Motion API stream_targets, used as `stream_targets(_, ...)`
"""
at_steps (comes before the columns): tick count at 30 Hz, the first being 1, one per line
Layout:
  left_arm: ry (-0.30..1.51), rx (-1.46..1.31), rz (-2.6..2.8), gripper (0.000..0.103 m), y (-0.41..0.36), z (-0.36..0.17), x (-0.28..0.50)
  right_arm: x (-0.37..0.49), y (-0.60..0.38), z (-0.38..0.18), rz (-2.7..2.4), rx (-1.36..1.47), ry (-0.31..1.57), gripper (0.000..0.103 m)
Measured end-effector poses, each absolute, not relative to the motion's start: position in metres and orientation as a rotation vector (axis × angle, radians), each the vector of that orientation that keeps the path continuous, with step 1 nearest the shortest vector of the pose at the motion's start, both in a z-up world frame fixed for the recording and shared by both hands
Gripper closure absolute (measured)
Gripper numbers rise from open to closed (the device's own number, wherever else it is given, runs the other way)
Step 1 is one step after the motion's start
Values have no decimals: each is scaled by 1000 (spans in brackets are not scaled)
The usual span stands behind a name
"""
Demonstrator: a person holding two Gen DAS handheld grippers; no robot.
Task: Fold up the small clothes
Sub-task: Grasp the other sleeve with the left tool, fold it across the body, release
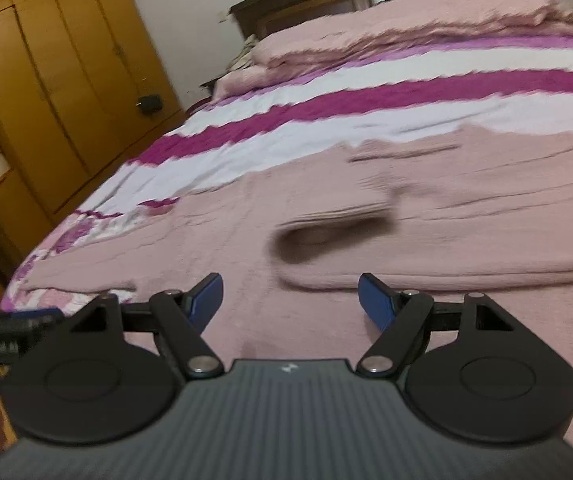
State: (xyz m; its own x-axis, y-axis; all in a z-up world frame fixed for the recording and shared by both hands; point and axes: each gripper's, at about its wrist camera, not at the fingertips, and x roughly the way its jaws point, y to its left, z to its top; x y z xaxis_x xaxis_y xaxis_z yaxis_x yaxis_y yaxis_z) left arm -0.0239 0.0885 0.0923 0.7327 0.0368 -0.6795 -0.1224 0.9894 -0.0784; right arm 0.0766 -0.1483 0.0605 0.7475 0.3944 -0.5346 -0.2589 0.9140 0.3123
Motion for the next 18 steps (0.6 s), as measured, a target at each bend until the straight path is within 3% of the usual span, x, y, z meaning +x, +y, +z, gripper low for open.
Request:
stream_targets(6, 690, -34, -29, 0, 47, 99, -3, 60, -208, 55, 169, 243, 600, 27)
stream_targets(8, 684, -9, -74, 4, 31, 98, 8, 60, -226, 53, 96, 221, 610, 27)
stream_targets(13, 677, 69, -189, 28, -14, 88, 43, 55, -263, 52, -30, 211, 591, 27)
stream_targets(18, 653, 243, -190, 29, -58, 71, 82, 66, -282, 32, -42, 231, 616, 27)
